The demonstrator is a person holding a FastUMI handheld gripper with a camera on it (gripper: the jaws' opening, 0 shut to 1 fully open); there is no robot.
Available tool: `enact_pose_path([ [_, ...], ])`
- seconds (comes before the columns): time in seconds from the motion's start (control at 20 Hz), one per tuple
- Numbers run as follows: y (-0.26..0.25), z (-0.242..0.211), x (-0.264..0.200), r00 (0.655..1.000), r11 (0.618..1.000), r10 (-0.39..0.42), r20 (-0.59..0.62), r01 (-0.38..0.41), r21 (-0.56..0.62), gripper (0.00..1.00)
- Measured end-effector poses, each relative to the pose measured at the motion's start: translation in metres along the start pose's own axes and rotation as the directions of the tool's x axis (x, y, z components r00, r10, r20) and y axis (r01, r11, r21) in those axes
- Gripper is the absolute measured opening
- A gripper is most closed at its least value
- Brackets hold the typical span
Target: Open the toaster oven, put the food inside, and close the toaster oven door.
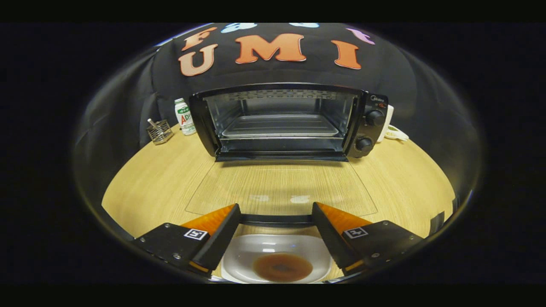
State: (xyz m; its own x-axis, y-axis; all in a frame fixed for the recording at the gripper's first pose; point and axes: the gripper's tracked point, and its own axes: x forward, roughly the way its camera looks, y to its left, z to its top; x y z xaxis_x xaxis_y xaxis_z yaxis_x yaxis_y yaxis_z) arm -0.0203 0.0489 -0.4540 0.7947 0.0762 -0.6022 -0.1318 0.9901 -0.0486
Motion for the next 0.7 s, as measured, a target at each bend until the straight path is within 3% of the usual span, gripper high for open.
enact_pose_path([
  [0.2, 0.000, 0.006, -0.006, 1.000, 1.000, -0.007, 0.009, 0.007, 0.020, 1.00],
  [0.45, -0.003, 0.001, -0.047, 0.999, 0.992, 0.010, 0.047, -0.015, 0.122, 1.00],
  [0.7, -0.008, -0.031, -0.087, 0.998, 0.996, -0.021, 0.064, 0.016, 0.086, 0.99],
])
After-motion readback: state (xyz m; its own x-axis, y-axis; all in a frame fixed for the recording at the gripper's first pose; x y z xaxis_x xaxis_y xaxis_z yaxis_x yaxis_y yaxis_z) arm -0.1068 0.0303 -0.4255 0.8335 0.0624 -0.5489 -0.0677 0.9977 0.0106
